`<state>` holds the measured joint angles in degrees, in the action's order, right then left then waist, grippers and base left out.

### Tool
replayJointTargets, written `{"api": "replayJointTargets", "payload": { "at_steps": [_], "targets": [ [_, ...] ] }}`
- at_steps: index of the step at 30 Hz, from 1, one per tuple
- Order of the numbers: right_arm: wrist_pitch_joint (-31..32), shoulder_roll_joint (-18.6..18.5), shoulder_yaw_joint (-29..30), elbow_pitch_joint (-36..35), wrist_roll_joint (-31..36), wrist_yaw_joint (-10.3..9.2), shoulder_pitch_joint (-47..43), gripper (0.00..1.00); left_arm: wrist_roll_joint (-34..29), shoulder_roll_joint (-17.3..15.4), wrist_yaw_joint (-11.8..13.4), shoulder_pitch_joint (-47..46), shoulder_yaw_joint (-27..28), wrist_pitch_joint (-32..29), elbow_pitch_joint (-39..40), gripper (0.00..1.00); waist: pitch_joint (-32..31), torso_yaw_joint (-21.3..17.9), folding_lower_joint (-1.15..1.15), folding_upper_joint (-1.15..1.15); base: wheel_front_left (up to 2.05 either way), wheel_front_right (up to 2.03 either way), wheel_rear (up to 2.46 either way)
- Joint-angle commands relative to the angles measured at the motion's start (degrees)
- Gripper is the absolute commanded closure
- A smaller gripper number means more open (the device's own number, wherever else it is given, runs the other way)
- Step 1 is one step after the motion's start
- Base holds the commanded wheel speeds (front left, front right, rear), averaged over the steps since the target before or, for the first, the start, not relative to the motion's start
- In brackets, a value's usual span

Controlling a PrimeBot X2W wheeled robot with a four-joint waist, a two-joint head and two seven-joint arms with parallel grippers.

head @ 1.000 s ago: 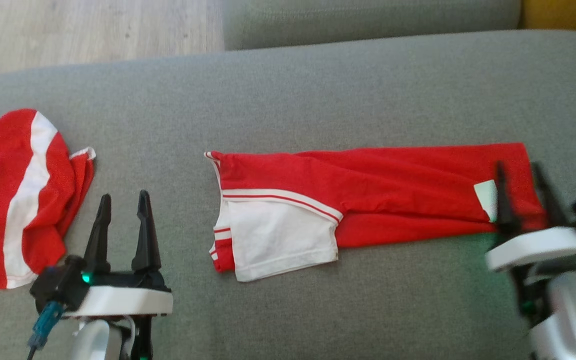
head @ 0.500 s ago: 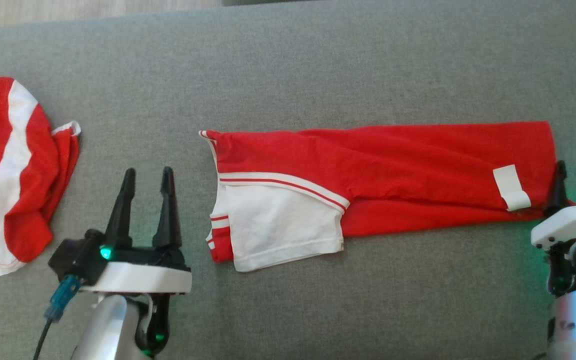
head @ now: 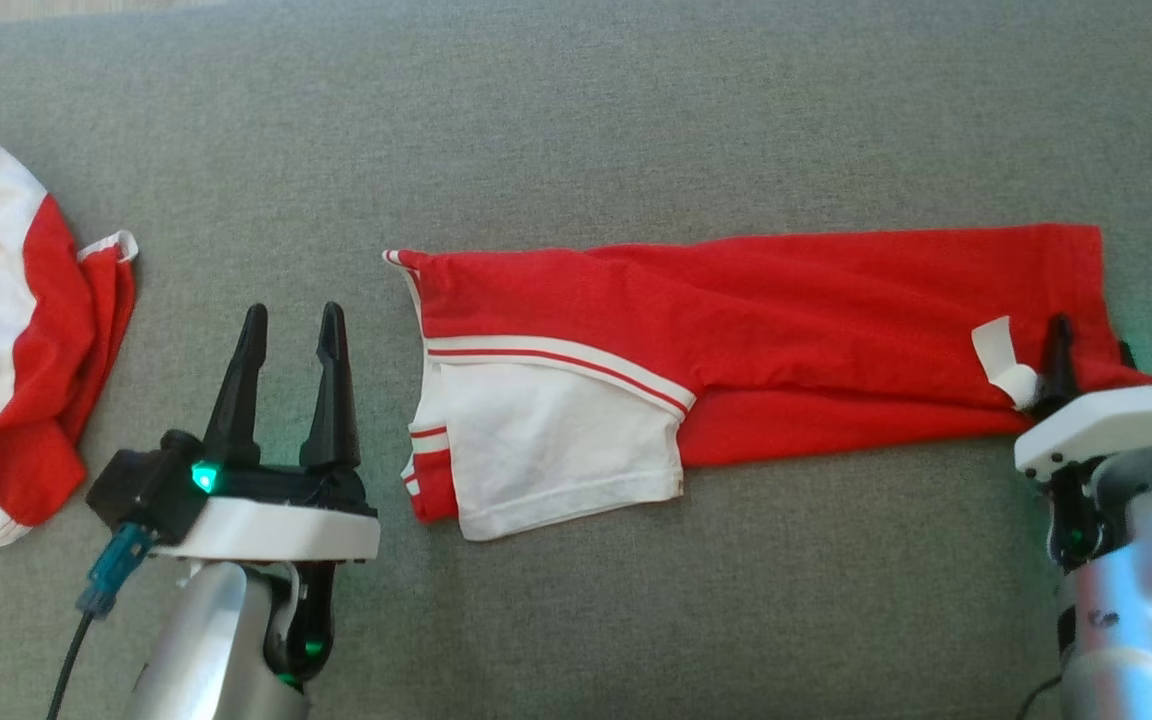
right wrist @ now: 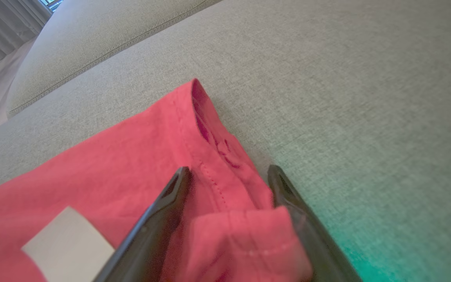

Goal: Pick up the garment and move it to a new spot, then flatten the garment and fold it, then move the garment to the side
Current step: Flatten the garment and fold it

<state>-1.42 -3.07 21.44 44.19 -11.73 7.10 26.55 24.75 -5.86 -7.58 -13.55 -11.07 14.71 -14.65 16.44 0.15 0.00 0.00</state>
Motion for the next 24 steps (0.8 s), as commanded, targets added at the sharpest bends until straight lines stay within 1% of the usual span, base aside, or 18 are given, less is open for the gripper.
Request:
{"api": "replayJointTargets", "payload": {
  "at_steps": [1, 2, 3, 4, 5, 8, 12, 16, 18, 22, 24],
  "targets": [
    [0.74, 0.18, -1.99, 0.75, -0.56, 0.39, 0.58, 0.00, 0.11, -1.31, 0.09, -1.91, 1.68, 0.29, 1.67, 0.00, 0.15, 0.01, 0.00, 0.00, 0.00, 0.00, 0.00],
    [0.88, 0.19, -2.32, 1.27, -0.84, 0.39, 0.74, 0.00, 0.12, -1.35, 0.09, -1.96, 1.68, 0.29, 1.66, 0.00, 0.22, 0.02, 0.00, 0.00, 0.00, 0.00, 0.00],
    [1.03, 0.19, -2.67, 1.74, -1.22, 0.39, 0.90, 0.23, 0.17, -1.40, 0.09, -1.98, 1.72, 0.29, 1.62, 0.00, 0.23, 0.00, 0.00, 0.00, 0.00, 0.00, 0.00],
    [1.02, 0.19, -2.95, 2.09, -1.52, 0.39, 1.02, 0.74, 0.22, -1.45, 0.09, -1.97, 1.80, 0.29, 1.57, 0.00, 0.21, -0.02, 0.00, 0.00, 0.00, 0.00, 0.00],
    [0.91, 0.19, -3.23, 2.33, -1.70, 0.39, 1.08, 1.00, 0.27, -1.47, 0.09, -1.93, 1.92, 0.29, 1.52, 0.00, 0.12, -0.06, 0.00, 0.00, 0.00, 0.00, 0.00],
    [0.00, 0.19, -3.19, 1.91, -1.40, 0.39, 1.10, 1.00, 0.31, -1.49, 0.09, -1.56, 2.28, 0.29, 1.27, 0.00, -0.50, -0.33, 0.00, 0.00, 0.00, 0.00, 0.00],
    [-1.05, 0.16, -0.63, -0.65, 1.40, 0.39, 0.76, 1.00, 0.46, -1.49, 0.09, -1.13, 2.63, 0.29, 1.31, 0.00, -1.78, -0.77, 0.00, 0.00, 0.00, 0.00, 0.00],
    [-0.93, -0.56, 4.10, -3.56, 4.11, 0.39, 0.33, 1.00, 0.50, -0.64, 0.09, -0.64, 4.81, 0.29, 3.12, 0.00, -2.86, -1.01, 0.00, 0.00, 0.00, 0.00, 0.00],
    [-0.23, -1.17, 6.25, -4.67, 5.66, 0.39, -0.05, 1.00, 0.37, -0.41, 0.09, -0.20, 4.93, 0.29, 3.33, 0.00, -3.39, -1.01, 0.00, 0.00, 0.00, 0.00, 0.00],
    [0.41, -2.02, 12.74, -6.79, 8.91, 0.39, -0.02, 1.00, 0.32, -0.30, 0.09, 0.64, 4.89, 0.29, 3.28, 0.00, -4.66, -0.98, 0.00, 0.00, 0.00, 0.00, 0.00],
    [0.51, -1.92, 13.79, -7.33, 9.65, 0.39, 0.17, 1.00, 0.32, -0.27, 0.09, 0.90, 5.05, 0.29, 3.25, 0.00, -5.10, -0.97, 0.00, 0.00, 0.00, 0.00, 0.00]
  ]
}}
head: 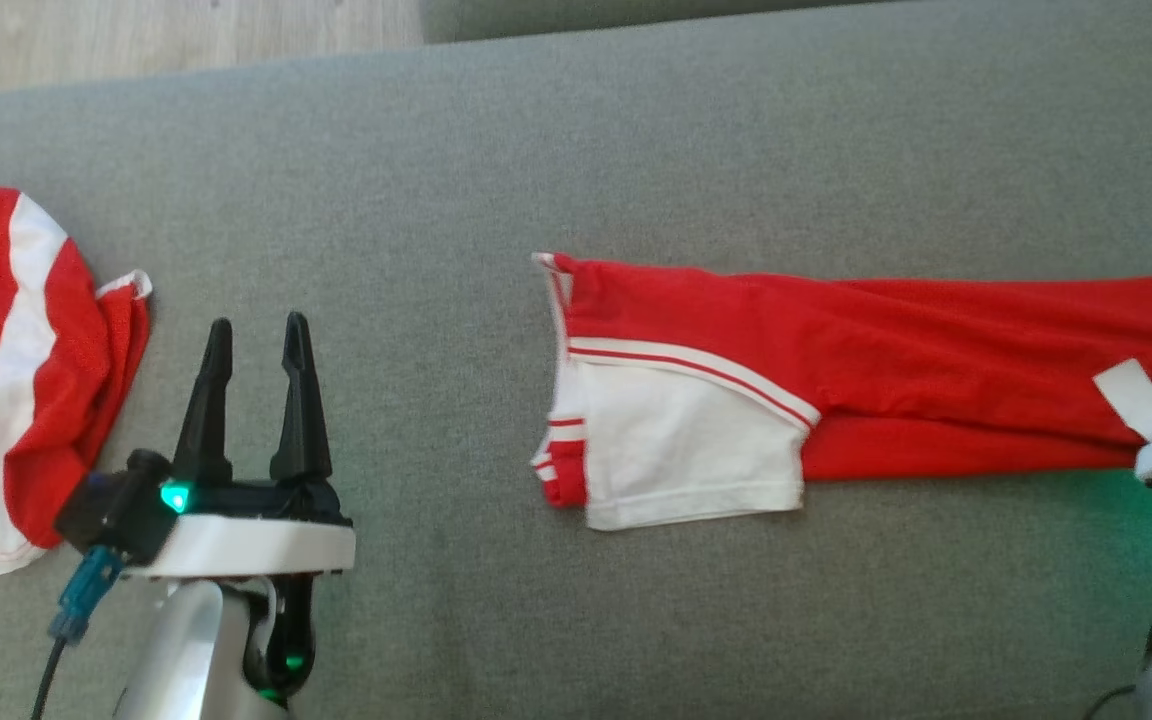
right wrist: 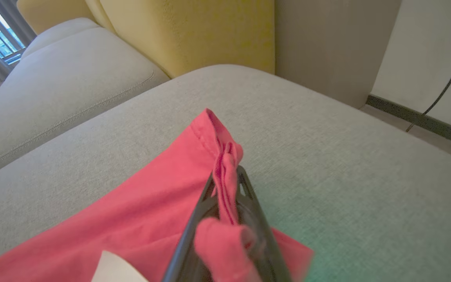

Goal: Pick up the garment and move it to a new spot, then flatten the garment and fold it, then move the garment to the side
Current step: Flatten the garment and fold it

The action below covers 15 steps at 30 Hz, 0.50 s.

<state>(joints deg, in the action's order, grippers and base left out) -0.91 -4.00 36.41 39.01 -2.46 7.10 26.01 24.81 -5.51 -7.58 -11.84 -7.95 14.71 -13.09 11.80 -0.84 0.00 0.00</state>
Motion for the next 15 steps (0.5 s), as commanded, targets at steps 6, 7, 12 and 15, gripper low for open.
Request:
{"api": "replayJointTargets", "payload": {
  "at_steps": [6, 7, 12, 15],
  "targets": [
    [1.18, 0.53, -3.75, -5.38, 1.37, 0.39, 1.05, 1.00, 0.60, -0.46, 0.09, 1.19, 2.57, 0.29, 1.21, 0.00, -3.53, -0.27, 0.00, 0.00, 0.00, 0.00, 0.00],
    [1.38, 0.73, -5.14, -6.04, 0.93, 0.39, 0.99, 1.00, 0.66, -0.43, 0.09, 1.50, 2.72, 0.29, 1.18, 0.00, -4.05, -0.34, 0.00, 0.00, 0.00, 0.00, 0.00],
    [3.09, 1.09, -15.21, -9.10, -4.93, 0.39, -0.42, 1.00, 0.75, -0.20, 0.09, 2.49, 2.67, 0.29, 1.26, 0.00, -6.16, -0.18, 0.00, 0.00, 0.00, 0.00, 0.00],
    [4.02, 1.10, -23.06, -10.87, -10.35, 0.39, -1.85, 1.00, 1.05, -0.18, 0.09, 2.75, 2.53, 0.29, 1.07, 0.00, -7.11, 0.22, 0.00, 0.00, 0.00, 0.00, 0.00]
  ]
}}
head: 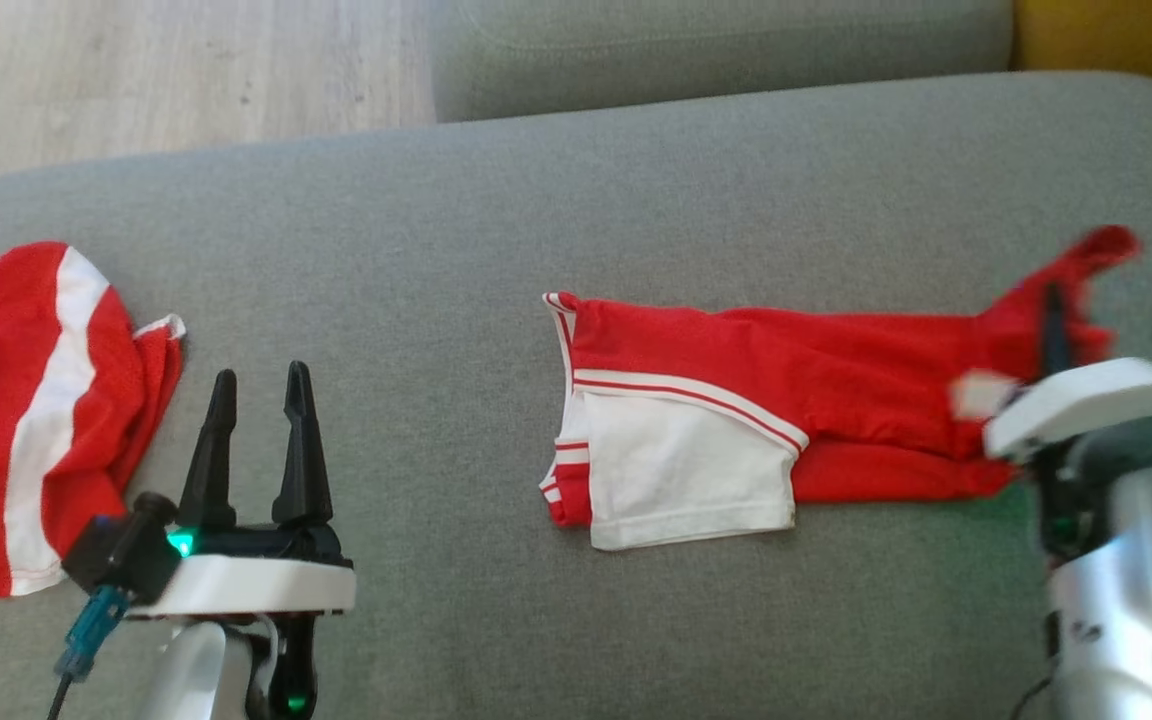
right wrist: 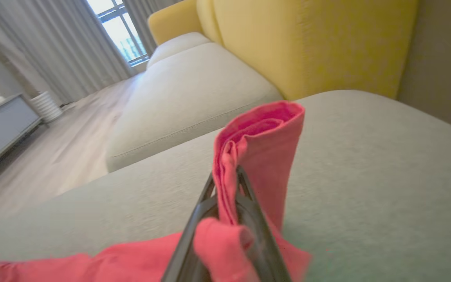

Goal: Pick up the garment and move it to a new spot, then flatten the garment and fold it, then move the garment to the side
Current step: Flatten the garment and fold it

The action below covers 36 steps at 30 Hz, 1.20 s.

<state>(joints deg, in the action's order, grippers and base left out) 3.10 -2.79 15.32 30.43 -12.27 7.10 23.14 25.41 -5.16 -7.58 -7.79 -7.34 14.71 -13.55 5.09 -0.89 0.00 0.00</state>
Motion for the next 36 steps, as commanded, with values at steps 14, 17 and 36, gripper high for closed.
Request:
{"api": "replayJointTargets", "payload": {
  "at_steps": [14, 17, 36],
  "targets": [
    [0.15, -0.10, -30.02, -4.79, -21.99, 0.39, -1.86, 1.00, 1.76, 0.01, 0.09, -0.70, 1.01, 0.29, 0.05, 0.00, -1.89, 4.76, 0.00, 0.00, 0.00, 0.00, 0.00],
    [-1.64, -0.10, -34.70, -2.63, -25.10, 0.39, -1.07, 1.00, 2.00, -0.05, 0.09, -1.49, 0.25, 0.29, -0.27, 0.00, -1.60, 6.24, 0.00, 0.00, 0.00, 0.00, 0.00],
    [-8.83, -0.10, -49.70, 13.84, -34.34, 0.39, 8.64, 1.00, 2.11, -0.72, 0.09, -4.91, -2.44, 0.29, -2.08, 0.00, 1.70, 11.86, 0.00, 0.00, 0.00, 0.00, 0.00]
  ]
}}
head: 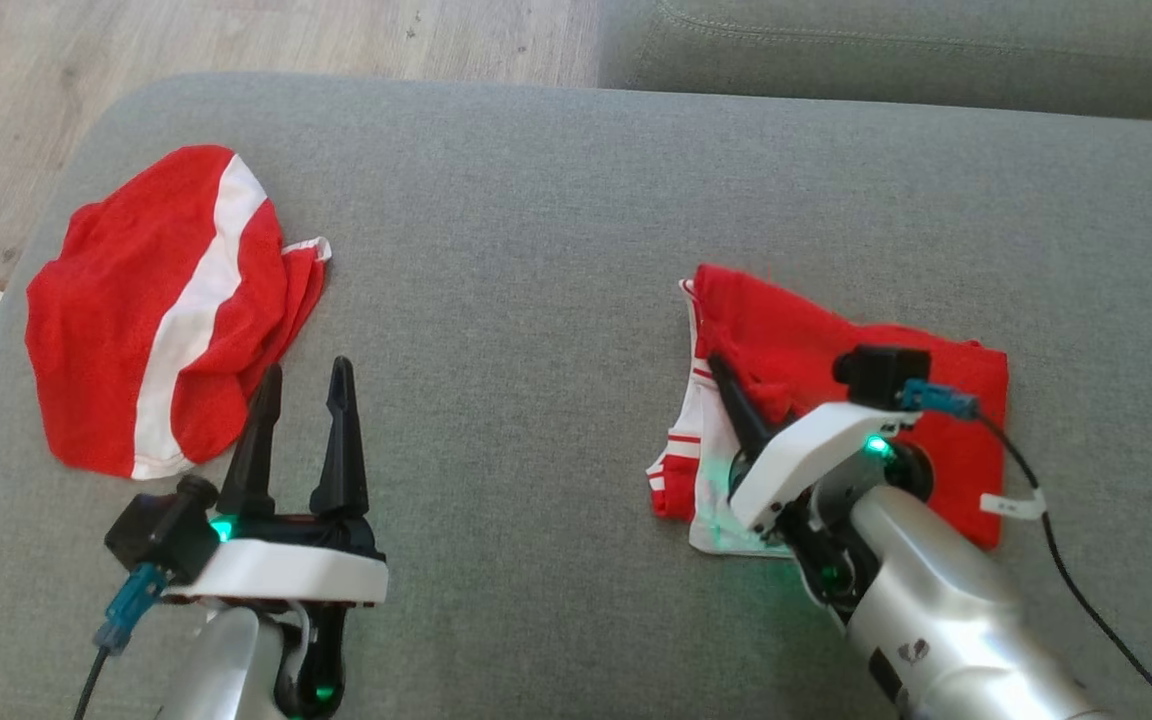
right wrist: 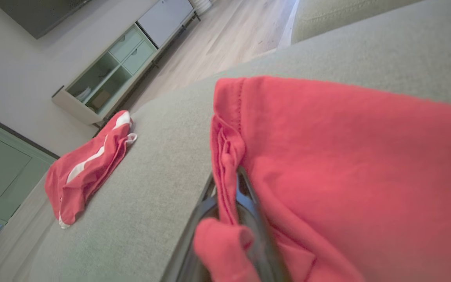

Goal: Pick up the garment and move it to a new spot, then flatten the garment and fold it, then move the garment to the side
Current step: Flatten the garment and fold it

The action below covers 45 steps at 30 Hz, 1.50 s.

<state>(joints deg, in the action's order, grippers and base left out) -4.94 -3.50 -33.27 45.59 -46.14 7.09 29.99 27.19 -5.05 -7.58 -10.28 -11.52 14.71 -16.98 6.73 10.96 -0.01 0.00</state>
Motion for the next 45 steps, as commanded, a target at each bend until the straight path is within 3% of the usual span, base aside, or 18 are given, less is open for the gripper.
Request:
{"api": "replayJointTargets", "payload": {
  "at_steps": [1, 2, 8, 13, 16, 18, 20, 26, 34, 45],
  "targets": [
    [-0.93, 0.62, -1.95, -0.75, -0.86, 0.40, 1.94, 0.57, 0.32, -0.83, 0.09, -2.42, 1.84, 0.29, 1.33, 0.00, 0.17, 0.00, 0.01, 0.00, 0.00, 0.00, 0.00],
    [-0.69, 0.62, -2.96, -0.42, -1.55, 0.40, 1.98, 0.00, 0.32, -0.82, 0.09, -2.42, 1.94, 0.29, 1.30, 0.00, 0.24, -0.03, 0.01, 0.00, 0.00, 0.00, 0.00],
    [-1.95, 0.62, -9.45, -5.02, -6.62, 0.40, 3.08, 0.00, 0.34, -0.95, 0.09, -2.03, 2.37, 0.29, 0.84, 0.00, 0.10, -1.30, 0.01, 0.00, 0.00, 0.00, 0.00],
    [-6.74, 0.62, -7.50, -3.15, -4.20, 0.40, 6.44, 0.00, -0.63, -0.65, 0.09, -2.22, 2.85, 0.29, 2.05, 0.00, -0.64, -3.42, 0.01, 0.00, 0.00, 0.00, 0.00],
    [-9.27, -0.10, -1.79, -0.62, 3.70, 0.40, 7.30, 0.00, -2.45, -0.49, 0.09, -1.95, 2.23, 0.29, 3.66, 0.00, -0.79, -4.95, 0.01, 0.00, 0.00, 0.00, 0.00],
    [-9.85, -2.75, 1.82, -1.01, 9.79, 0.40, 7.20, 0.00, -3.10, -0.27, 0.09, -1.95, 2.77, 0.29, 4.66, 0.00, -0.73, -5.66, 0.01, 0.00, 0.00, 0.00, 0.00],
    [-10.00, -5.77, 6.82, -4.02, 17.19, 0.40, 6.04, 0.00, -4.02, 0.01, 0.09, -1.95, 2.95, 0.29, 5.91, 0.00, -0.59, -6.29, 0.01, 0.00, 0.00, 0.00, 0.00],
    [-10.04, -7.30, 21.56, -14.05, 29.79, 0.40, -4.53, 0.00, -5.86, 0.97, 0.09, -1.29, 4.56, 0.29, 8.22, 0.00, -0.55, -8.19, 0.01, 0.00, 0.00, 0.00, 0.00],
    [-10.05, -2.63, 31.94, -25.27, 37.16, 0.40, -14.92, 0.00, -8.13, 1.60, 0.09, 0.10, 5.43, 0.29, 9.63, 0.00, -1.04, -9.88, 0.01, 0.00, 0.00, 0.00, 0.00],
    [-9.23, 0.47, 34.75, -31.45, 39.04, 0.40, -21.71, 0.00, -10.04, 2.04, 0.09, 3.38, 7.04, 0.29, 10.53, 0.00, -1.61, -10.94, 0.01, 0.00, 0.00, 0.00, 0.00]
  ]
}}
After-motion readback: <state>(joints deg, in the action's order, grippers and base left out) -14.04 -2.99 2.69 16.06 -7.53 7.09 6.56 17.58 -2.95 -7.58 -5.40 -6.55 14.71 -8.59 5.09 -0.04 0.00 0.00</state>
